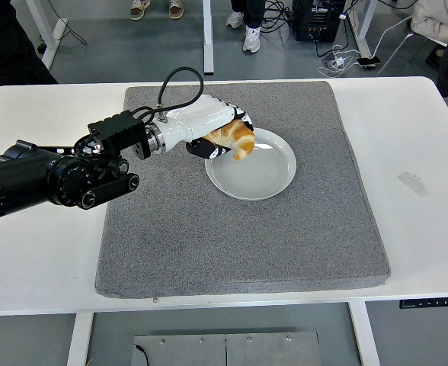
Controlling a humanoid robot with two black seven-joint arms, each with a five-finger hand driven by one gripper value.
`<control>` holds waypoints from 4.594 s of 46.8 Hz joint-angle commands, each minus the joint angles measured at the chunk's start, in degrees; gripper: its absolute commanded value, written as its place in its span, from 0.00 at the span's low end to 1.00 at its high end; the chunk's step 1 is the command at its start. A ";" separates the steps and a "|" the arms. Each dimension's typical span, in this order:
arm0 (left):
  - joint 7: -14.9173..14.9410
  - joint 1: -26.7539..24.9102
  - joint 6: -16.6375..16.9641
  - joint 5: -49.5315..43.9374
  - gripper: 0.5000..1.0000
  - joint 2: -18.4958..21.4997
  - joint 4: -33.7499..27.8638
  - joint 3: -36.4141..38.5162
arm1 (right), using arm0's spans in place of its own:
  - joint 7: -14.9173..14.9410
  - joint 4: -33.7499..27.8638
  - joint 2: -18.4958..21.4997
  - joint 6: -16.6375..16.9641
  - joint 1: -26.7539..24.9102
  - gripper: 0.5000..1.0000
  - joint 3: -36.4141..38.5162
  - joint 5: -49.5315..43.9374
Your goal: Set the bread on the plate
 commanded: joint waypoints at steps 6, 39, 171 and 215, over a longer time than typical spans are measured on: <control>-0.02 1.43 0.00 0.09 0.00 -2.15 2.21 0.10 | 0.00 0.00 0.00 0.00 0.00 1.00 -0.05 0.00; -0.19 3.71 -0.09 0.36 0.00 -4.53 4.23 1.77 | 0.00 0.00 0.00 0.00 0.00 1.00 0.04 0.00; -6.26 3.45 -12.04 -33.38 0.91 15.69 -8.08 -28.73 | 0.00 0.00 0.00 0.00 0.00 1.00 0.04 0.00; 3.50 7.14 -26.37 -52.81 0.91 1.02 20.92 -41.90 | 0.00 0.00 0.00 0.00 0.00 1.00 -0.05 0.00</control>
